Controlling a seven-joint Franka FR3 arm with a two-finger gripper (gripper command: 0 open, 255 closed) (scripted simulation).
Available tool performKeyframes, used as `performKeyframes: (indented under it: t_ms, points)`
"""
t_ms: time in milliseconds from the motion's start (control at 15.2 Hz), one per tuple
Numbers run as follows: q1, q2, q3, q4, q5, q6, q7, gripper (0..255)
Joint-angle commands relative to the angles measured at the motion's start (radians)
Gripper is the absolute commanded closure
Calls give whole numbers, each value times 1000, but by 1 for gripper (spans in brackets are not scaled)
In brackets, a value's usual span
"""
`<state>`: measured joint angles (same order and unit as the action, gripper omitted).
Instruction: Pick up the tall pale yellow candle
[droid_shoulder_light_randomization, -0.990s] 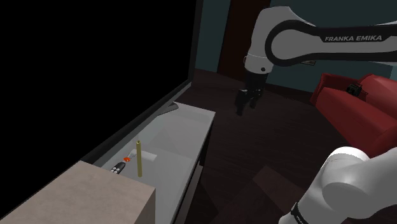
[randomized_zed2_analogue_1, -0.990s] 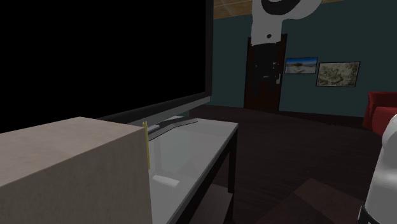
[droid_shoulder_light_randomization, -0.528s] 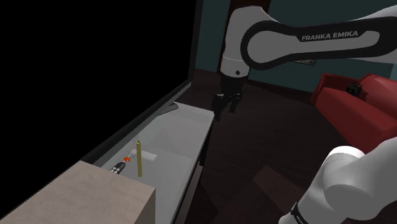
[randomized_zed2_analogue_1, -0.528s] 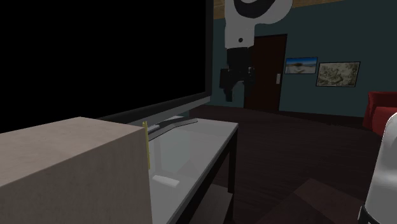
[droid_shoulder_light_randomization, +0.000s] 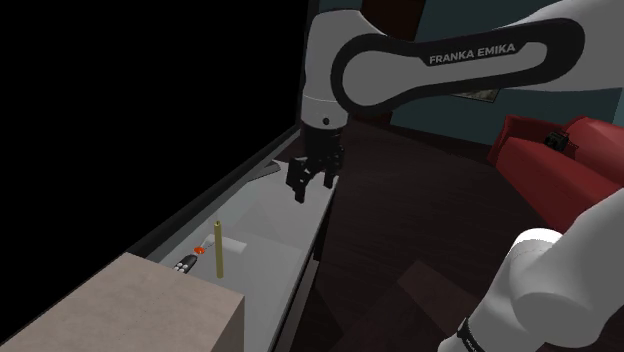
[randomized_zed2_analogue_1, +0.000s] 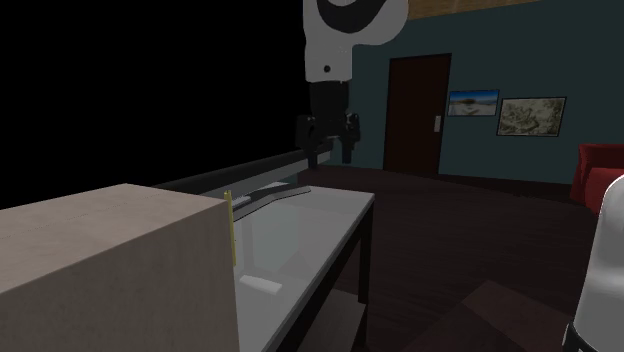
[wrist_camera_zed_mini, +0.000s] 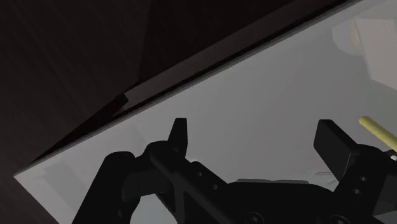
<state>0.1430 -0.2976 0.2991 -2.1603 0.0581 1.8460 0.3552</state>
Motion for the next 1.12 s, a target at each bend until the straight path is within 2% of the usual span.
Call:
performKeyframes:
  t_ms: [0,462,858,1056]
  points:
    - [10,71,30,57,-5,12,40,0]
    - [58,300,116,266,-54,20,174,0]
    - [132,520,160,498,-131,-10,285,0]
    - [140,541,159,495,-139,12,294,0]
